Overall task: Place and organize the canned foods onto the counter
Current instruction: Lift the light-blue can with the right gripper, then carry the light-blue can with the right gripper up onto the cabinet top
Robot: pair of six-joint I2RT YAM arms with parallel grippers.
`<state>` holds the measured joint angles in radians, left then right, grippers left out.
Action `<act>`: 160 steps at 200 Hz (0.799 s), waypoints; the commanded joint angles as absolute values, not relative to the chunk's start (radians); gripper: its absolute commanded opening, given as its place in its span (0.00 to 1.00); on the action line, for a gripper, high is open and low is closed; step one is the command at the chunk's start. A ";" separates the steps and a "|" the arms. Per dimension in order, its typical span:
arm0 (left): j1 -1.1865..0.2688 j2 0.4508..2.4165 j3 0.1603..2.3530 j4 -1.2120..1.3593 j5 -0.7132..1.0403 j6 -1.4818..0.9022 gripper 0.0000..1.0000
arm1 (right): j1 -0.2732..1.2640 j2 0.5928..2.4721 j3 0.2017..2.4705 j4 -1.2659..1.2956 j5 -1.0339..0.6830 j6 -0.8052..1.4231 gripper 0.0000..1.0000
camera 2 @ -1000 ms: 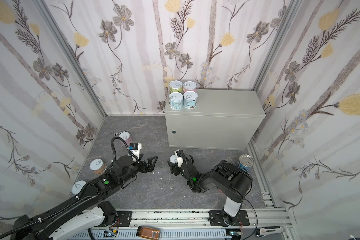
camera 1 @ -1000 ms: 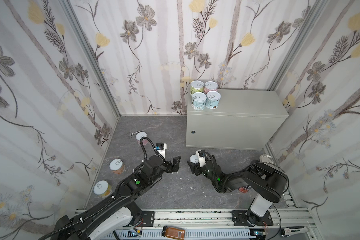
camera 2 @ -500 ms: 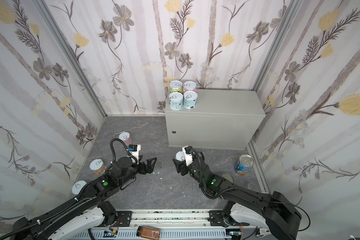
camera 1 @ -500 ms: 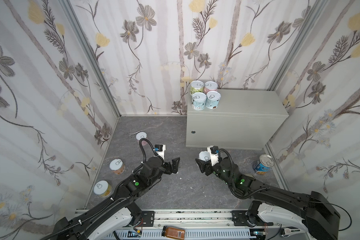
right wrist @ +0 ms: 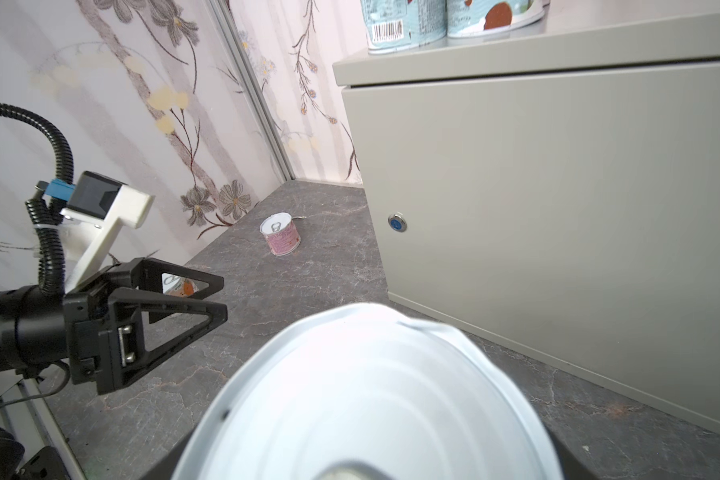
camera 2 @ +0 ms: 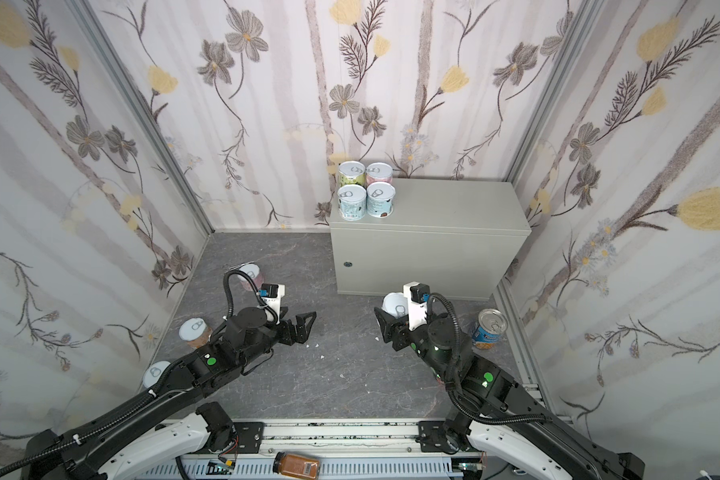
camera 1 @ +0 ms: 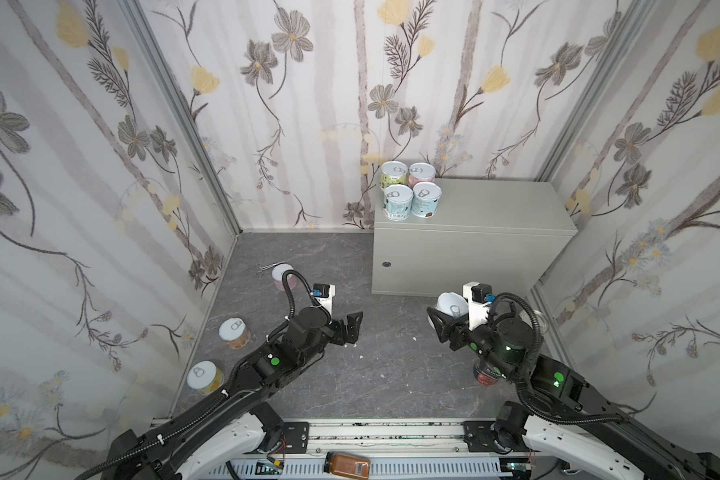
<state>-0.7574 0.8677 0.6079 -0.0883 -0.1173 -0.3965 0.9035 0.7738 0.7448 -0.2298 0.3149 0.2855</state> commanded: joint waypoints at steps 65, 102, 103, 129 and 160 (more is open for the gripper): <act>-0.752 0.931 0.758 -0.144 -0.092 -0.337 1.00 | 0.838 0.869 1.130 -0.446 0.402 0.138 0.63; -0.736 0.977 0.853 -0.165 -0.082 -0.303 1.00 | 0.744 0.969 1.283 -0.449 0.368 0.072 0.61; -0.735 0.979 0.855 -0.165 -0.082 -0.302 1.00 | 0.740 0.972 1.287 -0.449 0.367 0.071 0.61; -0.718 1.007 0.901 -0.172 -0.065 -0.287 1.00 | 0.616 1.062 1.379 -0.439 0.244 0.049 0.62; -0.698 1.029 0.920 -0.173 -0.051 -0.273 1.00 | 0.469 1.181 1.479 -0.412 0.085 0.052 0.62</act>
